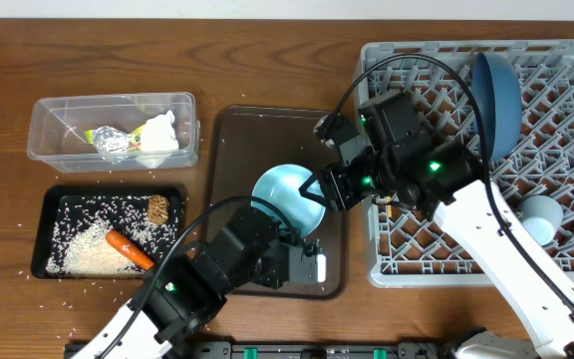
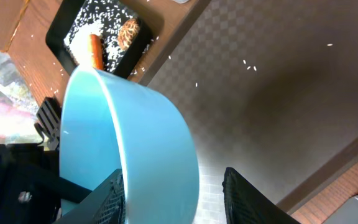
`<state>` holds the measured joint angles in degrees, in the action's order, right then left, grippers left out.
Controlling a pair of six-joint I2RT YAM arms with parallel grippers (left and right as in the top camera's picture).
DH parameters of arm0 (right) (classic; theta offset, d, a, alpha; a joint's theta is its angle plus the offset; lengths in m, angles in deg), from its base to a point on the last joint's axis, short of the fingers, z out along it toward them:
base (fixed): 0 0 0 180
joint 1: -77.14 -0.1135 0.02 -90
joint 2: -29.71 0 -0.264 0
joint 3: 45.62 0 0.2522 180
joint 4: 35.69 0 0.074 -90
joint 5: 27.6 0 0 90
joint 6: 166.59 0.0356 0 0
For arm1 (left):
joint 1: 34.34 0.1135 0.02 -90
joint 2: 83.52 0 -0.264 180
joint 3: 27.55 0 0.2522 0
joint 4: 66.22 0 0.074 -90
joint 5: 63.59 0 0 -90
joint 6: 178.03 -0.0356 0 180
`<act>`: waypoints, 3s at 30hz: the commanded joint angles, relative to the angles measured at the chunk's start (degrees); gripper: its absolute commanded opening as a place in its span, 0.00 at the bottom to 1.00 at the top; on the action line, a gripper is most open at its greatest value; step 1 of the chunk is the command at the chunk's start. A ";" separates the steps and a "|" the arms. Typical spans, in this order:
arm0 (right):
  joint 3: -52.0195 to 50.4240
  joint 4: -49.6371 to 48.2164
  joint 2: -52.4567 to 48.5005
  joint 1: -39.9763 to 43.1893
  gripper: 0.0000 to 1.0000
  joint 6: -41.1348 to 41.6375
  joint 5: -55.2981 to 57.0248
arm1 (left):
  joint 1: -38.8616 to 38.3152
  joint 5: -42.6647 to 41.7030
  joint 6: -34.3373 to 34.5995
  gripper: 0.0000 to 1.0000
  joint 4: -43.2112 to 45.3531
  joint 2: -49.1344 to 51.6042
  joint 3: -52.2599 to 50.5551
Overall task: Sort waste into correct bins and load items into the dishwasher rack
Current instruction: 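Bring bowl toward right gripper and hand it over, then carry the light-blue bowl with right gripper rightward over the rack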
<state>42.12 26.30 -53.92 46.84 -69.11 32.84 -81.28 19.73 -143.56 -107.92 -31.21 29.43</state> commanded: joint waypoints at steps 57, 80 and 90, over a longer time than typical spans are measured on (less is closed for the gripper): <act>11.56 6.91 0.04 7.45 0.01 10.27 33.09 | 0.09 2.19 6.03 0.35 9.60 -6.29 1.68; 18.93 12.00 3.39 18.34 0.01 13.29 100.56 | 0.31 23.34 36.81 0.98 4.59 -7.85 1.68; 18.91 -5.75 1.49 35.71 0.01 -1.66 92.28 | 0.31 23.32 36.81 0.98 4.17 -7.85 1.68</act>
<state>60.30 22.60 -50.97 78.62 -62.16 128.57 -81.25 42.07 -107.50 -103.81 -38.64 29.98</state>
